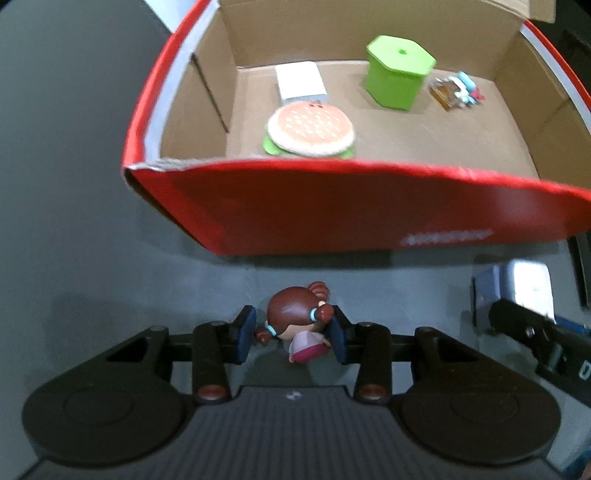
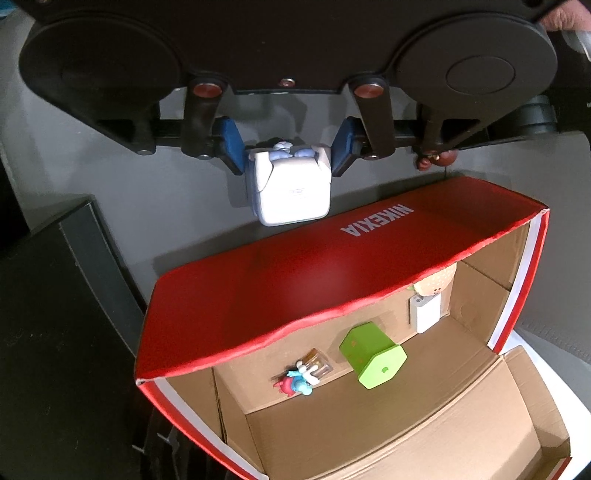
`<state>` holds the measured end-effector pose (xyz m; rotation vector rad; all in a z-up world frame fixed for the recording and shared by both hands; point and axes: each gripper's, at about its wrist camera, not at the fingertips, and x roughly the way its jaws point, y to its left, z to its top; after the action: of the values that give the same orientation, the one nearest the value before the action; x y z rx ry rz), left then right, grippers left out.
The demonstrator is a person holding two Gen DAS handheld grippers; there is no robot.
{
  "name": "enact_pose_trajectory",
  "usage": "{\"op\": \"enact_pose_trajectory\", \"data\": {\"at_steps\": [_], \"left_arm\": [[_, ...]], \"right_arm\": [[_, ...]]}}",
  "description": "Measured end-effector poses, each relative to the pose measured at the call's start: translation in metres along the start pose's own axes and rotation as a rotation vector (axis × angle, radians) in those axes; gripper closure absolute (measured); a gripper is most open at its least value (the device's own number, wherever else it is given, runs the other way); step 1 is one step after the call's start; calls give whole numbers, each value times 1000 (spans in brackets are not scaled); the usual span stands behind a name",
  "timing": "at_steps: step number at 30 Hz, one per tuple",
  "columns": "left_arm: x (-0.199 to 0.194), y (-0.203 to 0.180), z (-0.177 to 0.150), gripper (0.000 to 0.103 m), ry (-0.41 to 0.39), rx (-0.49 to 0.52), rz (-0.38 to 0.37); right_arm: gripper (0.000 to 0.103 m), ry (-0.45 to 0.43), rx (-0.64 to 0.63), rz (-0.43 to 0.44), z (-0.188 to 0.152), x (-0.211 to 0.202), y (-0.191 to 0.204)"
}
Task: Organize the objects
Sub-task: 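Close the left tool on the doll while the right tool grasps the white cube charger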
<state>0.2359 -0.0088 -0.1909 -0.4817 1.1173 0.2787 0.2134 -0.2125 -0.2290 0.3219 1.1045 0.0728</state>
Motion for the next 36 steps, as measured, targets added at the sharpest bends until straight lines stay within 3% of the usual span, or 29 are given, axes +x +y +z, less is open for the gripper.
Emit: {"op": "enact_pose_trajectory", "data": {"at_steps": [12,36], "left_arm": [[-8,-12,-18,62,66,30,-12],[3,-18,-1,54,19,93,36]], "right_arm": [[55,-5,5,-48,-5,-12,-9],[48,5,-2,-78,-1,2,-7]]}}
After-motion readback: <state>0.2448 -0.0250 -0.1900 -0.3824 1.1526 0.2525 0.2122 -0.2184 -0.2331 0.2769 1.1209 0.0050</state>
